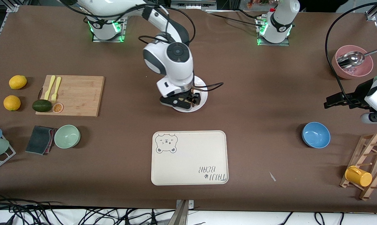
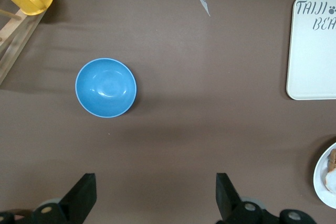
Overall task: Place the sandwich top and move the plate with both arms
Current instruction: 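Open the right gripper and withdraw while the left gripper moves out, then move the left gripper toward the rim of the white plate, then close the left gripper on the plate rim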
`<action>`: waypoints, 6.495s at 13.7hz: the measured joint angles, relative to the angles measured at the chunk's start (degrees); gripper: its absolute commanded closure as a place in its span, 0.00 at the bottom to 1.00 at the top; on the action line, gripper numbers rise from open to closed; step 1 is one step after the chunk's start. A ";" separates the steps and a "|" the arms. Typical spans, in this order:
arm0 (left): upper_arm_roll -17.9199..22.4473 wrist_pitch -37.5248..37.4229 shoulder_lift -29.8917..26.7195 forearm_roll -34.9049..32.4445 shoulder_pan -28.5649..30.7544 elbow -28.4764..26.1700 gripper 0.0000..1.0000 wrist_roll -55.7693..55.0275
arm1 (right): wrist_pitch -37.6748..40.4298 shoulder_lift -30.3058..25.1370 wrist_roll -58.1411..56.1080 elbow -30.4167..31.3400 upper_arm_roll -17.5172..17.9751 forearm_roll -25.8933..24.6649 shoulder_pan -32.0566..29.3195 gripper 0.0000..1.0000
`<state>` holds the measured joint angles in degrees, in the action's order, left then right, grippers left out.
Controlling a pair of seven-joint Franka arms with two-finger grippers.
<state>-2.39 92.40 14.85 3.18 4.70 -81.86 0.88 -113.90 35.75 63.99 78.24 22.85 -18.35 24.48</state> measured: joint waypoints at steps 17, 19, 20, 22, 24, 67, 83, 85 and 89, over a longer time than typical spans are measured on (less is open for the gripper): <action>-4.05 8.98 7.56 18.42 -0.79 -6.16 0.00 0.00 | 12.67 -13.47 -50.42 -0.12 -10.86 6.76 -23.53 0.00; -4.67 9.02 8.84 21.40 -0.88 -6.29 0.00 0.00 | 12.70 -13.47 -54.08 -0.06 -12.41 8.22 -23.55 0.00; -4.78 9.02 9.31 23.19 -0.89 -6.54 0.00 0.11 | 12.70 -13.54 -54.90 -0.06 -13.17 9.61 -23.55 0.00; -4.79 9.08 9.93 26.71 -0.88 -7.63 0.00 1.23 | 12.70 -14.48 -55.32 -0.09 -14.76 10.87 -23.51 0.00; -4.79 10.15 10.59 30.19 -0.83 -9.65 0.00 3.36 | 13.16 -15.93 -55.33 -0.09 -16.55 11.33 -23.53 0.00; -5.31 26.36 21.23 79.12 -21.27 -34.34 0.02 49.61 | 15.46 -34.73 -64.39 18.69 -23.64 19.55 -25.84 0.00; -6.27 29.94 21.38 82.89 -24.30 -37.79 0.41 55.70 | 15.37 -34.74 -65.79 18.69 -23.45 19.56 -25.83 0.00; -6.27 29.98 21.39 82.89 -24.30 -37.90 0.44 56.10 | 15.36 -34.74 -65.80 18.69 -23.40 19.56 -25.83 0.00; -6.27 30.03 21.76 83.73 -24.30 -38.15 0.56 58.15 | 15.36 -34.70 -65.81 18.70 -23.38 19.57 -25.83 0.00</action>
<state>-8.66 122.43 36.61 86.91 -19.60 -120.01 59.03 -98.54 1.05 -1.82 96.94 -0.53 1.22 -1.35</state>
